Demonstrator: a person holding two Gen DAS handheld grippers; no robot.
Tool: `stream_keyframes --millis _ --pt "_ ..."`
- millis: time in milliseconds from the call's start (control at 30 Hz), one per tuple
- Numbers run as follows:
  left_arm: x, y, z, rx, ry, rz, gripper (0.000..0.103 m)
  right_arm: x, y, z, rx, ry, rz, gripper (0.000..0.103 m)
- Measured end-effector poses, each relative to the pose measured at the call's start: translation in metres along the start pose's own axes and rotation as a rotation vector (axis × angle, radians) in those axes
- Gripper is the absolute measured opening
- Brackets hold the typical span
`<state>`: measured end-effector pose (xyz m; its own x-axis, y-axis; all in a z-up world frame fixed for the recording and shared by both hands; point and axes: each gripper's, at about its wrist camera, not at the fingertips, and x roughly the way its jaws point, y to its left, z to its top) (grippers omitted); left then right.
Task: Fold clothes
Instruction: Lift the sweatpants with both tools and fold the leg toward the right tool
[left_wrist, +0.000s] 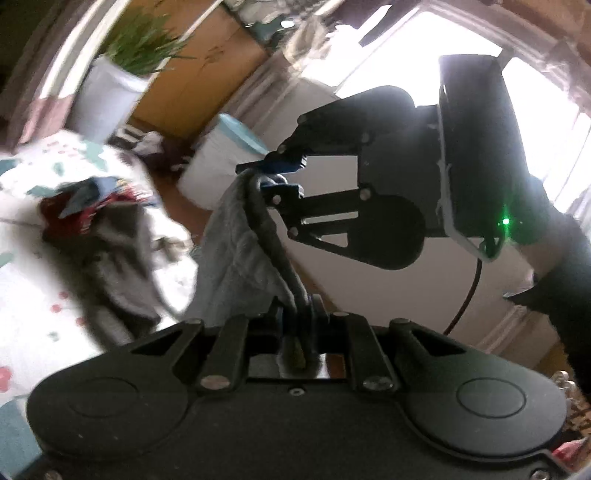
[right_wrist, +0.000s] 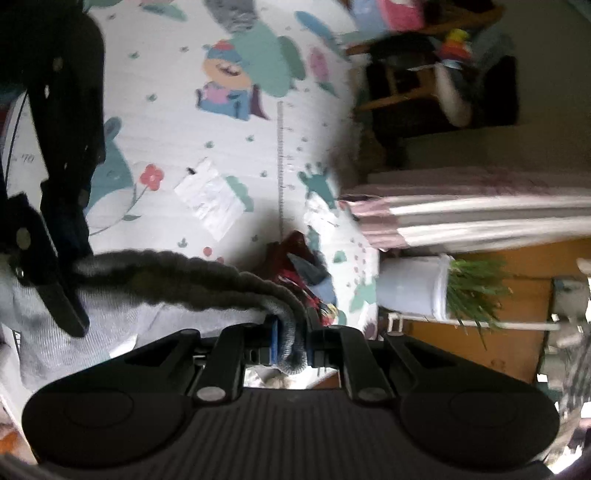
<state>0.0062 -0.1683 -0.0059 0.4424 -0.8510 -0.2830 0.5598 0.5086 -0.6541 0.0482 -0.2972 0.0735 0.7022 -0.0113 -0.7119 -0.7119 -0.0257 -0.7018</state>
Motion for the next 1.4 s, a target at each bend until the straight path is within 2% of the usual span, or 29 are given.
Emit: stream_keyframes --millis 233,300,367,500,733,967,1100,1167,1233,1400 --pt "-0.019 0.122 -0.048 -0.083 0.118 0.284 0.011 0.116 0.061 0.090 -0.127 -0.044 0.167 0.015" --pt "-0.029 0.159 -0.062 -0.134 0.144 0.349 0.011 0.146 0.082 0.121 -0.162 -0.064 0.209 0.015" --pt "-0.037 0.188 -0.070 -0.142 0.174 0.409 0.011 0.172 0.100 0.153 -0.188 -0.086 0.235 0.015" --pt "-0.049 0.236 -0.076 -0.124 0.246 0.495 0.011 0.217 0.122 0.210 -0.200 -0.128 0.284 0.015" --pt "-0.092 0.324 -0.082 -0.213 0.252 0.604 0.011 0.284 0.131 0.292 -0.233 -0.158 0.332 0.015" --pt "-0.128 0.369 -0.097 -0.195 0.302 0.766 0.011 0.325 0.149 0.356 -0.251 -0.195 0.352 0.016" --pt "-0.145 0.398 -0.098 -0.229 0.287 0.837 0.011 0.327 0.147 0.367 -0.149 -0.239 0.336 0.016" --pt "-0.154 0.412 -0.100 -0.266 0.271 0.874 0.011 0.328 0.145 0.371 -0.095 -0.262 0.327 0.020" --pt "-0.162 0.422 -0.104 -0.290 0.275 0.913 0.011 0.328 0.144 0.376 -0.040 -0.284 0.318 0.031" --pt "-0.184 0.440 -0.114 -0.357 0.271 0.974 0.011 0.330 0.140 0.387 0.097 -0.340 0.295 0.047"
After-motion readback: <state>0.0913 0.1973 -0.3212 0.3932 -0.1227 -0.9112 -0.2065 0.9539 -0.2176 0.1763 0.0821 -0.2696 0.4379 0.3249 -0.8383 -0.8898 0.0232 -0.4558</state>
